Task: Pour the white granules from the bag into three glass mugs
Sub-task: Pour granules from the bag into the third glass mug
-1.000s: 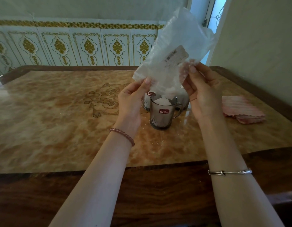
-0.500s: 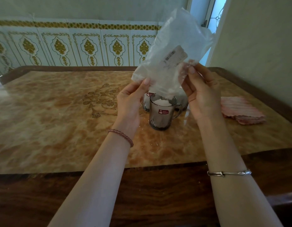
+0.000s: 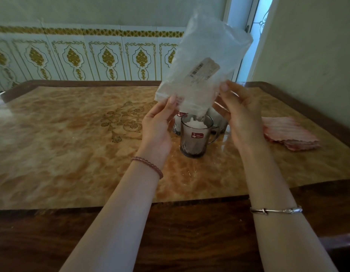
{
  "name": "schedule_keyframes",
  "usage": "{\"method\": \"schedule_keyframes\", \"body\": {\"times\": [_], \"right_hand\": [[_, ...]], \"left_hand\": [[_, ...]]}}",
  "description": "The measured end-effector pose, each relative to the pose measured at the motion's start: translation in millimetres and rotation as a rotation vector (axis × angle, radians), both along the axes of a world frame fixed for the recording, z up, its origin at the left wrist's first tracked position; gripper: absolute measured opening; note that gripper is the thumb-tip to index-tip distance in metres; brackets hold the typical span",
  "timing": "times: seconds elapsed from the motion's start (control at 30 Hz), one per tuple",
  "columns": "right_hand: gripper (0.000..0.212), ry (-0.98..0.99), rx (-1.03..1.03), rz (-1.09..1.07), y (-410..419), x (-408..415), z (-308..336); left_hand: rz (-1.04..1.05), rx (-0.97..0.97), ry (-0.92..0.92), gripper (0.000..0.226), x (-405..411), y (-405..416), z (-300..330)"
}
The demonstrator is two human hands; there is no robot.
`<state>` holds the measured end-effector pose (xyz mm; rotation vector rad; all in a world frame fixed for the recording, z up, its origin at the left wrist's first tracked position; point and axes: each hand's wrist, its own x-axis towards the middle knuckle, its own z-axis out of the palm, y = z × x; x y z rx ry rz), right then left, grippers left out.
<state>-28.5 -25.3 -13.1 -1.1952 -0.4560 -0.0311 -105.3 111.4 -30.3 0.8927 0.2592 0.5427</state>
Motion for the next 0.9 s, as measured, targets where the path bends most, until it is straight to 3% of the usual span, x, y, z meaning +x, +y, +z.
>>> {"method": "schedule_keyframes", "body": {"times": [0.13,0.4,0.57,0.9], "right_hand": [[0.028,-0.056,-0.142,-0.002,-5.8,1.5,-2.1],[0.020,-0.143,-0.191,-0.020,-5.7,-3.2,0.7],[0.006,-0.196,-0.258,-0.011,-1.2,-4.0,-1.8],[0.007,-0.113,-0.149,-0.069,0.2,-5.0,-2.0]], "left_hand": [[-0.019,-0.068,0.003,0.010,1.1,2.4,-1.3],[0.042,-0.148,0.027,0.023,1.3,4.3,-1.0],[0.043,-0.081,0.064,0.021,0.7,-0.3,0.4],[0.017,0.096,0.057,0.013,0.4,-1.6,0.8]]}}
